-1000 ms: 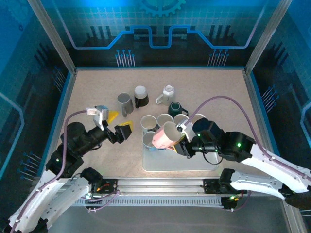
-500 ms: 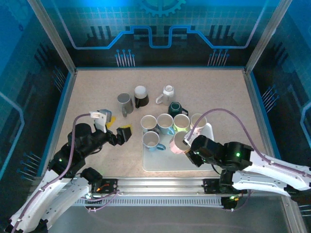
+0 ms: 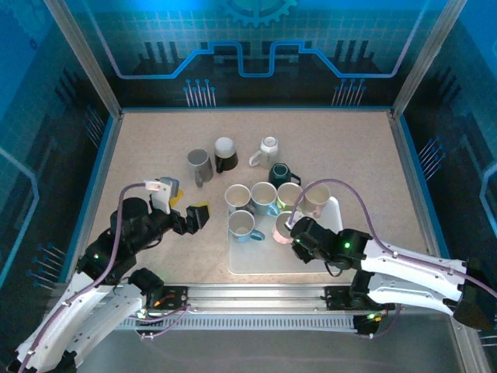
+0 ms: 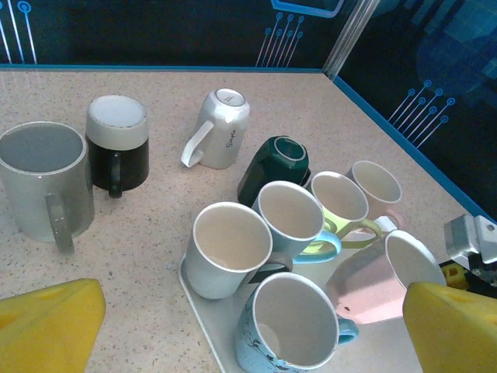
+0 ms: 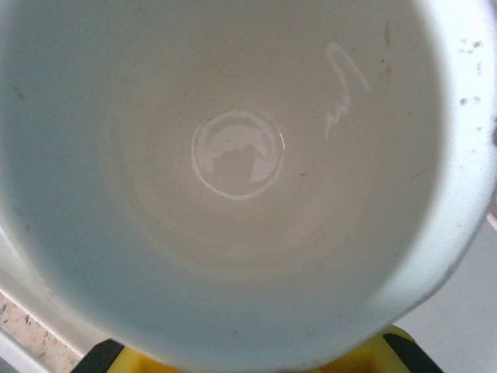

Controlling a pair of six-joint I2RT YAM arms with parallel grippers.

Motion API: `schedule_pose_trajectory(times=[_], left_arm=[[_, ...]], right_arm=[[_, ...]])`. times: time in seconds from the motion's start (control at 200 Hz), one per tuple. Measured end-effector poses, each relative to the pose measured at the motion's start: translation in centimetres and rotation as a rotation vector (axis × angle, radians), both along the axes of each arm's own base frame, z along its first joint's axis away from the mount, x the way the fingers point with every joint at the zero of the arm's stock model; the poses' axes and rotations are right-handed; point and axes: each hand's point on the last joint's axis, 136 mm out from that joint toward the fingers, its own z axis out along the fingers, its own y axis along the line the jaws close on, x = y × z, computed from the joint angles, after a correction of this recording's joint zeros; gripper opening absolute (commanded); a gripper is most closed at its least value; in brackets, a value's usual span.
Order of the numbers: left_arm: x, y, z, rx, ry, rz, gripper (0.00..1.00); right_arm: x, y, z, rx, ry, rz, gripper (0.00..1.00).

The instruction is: Turn the mug right side up

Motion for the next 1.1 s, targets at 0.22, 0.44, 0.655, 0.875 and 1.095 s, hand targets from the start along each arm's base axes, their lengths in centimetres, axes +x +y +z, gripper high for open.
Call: schedule_pose_trajectory(times=[0.22,0.44,0.655,0.875,1.095], left_arm=[[0.0,0.0,0.0,0.0,-0.001,0.0,0.99],[0.0,0.0,0.0,-0.001,-0.001,0.0,0.99],[0.0,0.0,0.0,0.001,-0.003,-0.002,0.99],[0.0,0.0,0.0,0.001,-0.003,-0.001,0.99],[0.0,0.0,0.0,0.002,-0.003,-0.001,0.99]], right_arm=[[0.7,2.0,-0.3,0.035,-0.005,0.04,0.01],[0.9,3.0,-1.0,0.029,0.0,0.078,0.03],[1.4,3.8,-1.8,0.014,-0.003,0.097,0.03],[2.2,4.9,-1.8,0.001,-0.013,0.116,0.06],[2.7,5.5,-1.5,-0.04,0.003,0.122,0.09]])
